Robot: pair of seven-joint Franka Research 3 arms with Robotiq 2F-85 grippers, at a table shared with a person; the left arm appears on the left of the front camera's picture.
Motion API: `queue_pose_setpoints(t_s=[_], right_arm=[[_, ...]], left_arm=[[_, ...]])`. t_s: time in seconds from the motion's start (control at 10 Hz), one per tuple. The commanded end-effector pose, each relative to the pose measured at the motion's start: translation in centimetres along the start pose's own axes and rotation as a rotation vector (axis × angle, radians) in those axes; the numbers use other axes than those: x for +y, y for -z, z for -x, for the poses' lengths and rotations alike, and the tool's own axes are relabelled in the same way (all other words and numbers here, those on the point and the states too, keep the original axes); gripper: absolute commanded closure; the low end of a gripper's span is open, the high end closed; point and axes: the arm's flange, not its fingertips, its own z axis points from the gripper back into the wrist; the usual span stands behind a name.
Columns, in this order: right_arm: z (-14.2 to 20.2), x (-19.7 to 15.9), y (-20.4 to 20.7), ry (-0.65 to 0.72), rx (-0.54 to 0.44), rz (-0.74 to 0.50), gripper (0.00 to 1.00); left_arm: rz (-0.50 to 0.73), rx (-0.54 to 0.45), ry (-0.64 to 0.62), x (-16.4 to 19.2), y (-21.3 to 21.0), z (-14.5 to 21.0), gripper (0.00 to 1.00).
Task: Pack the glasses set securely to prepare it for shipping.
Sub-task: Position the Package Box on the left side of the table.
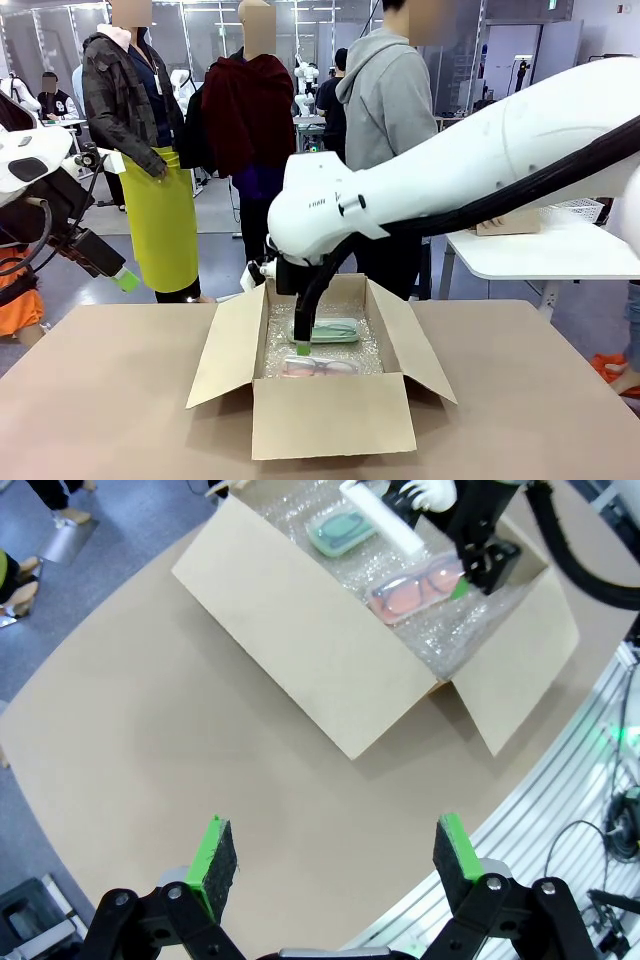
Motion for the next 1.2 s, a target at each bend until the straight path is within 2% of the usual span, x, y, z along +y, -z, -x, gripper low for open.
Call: queue_pose_setpoints(t_s=[0.0, 0.2, 0.4, 0.6, 0.7, 1.1], right_arm=[[1.7, 1.0, -1.9, 0.013, -0.045, -0.016, 0.00], [3.3, 1.4, -4.1, 0.075, -0.064, 0.014, 0.00], [9.5, 2.6, -7.0, 0.229, -0.147, 0.068, 0.00], [15.9, 5.9, -9.5, 0.360, -0.276, 0.101, 0.00], [18.3, 7.3, -10.4, 0.412, -0.304, 0.130, 0.00], [24.5, 12.9, -11.9, 0.535, -0.395, 0.226, 0.00]], left_arm=[[0.013, -0.023, 0.009, 0.2, -0.1, -0.1, 0.00], [0.013, -0.023, 0.009, 0.2, -0.1, -0.1, 0.00], [0.013, -0.023, 0.009, 0.2, -0.1, -0.1, 0.00], [0.013, -0.023, 0.009, 0.2, -0.1, -0.1, 0.00], [0.013, -0.023, 0.009, 0.2, -0.1, -0.1, 0.00], [0.013, -0.023, 0.009, 0.2, -0.1, -0.1, 0.00]])
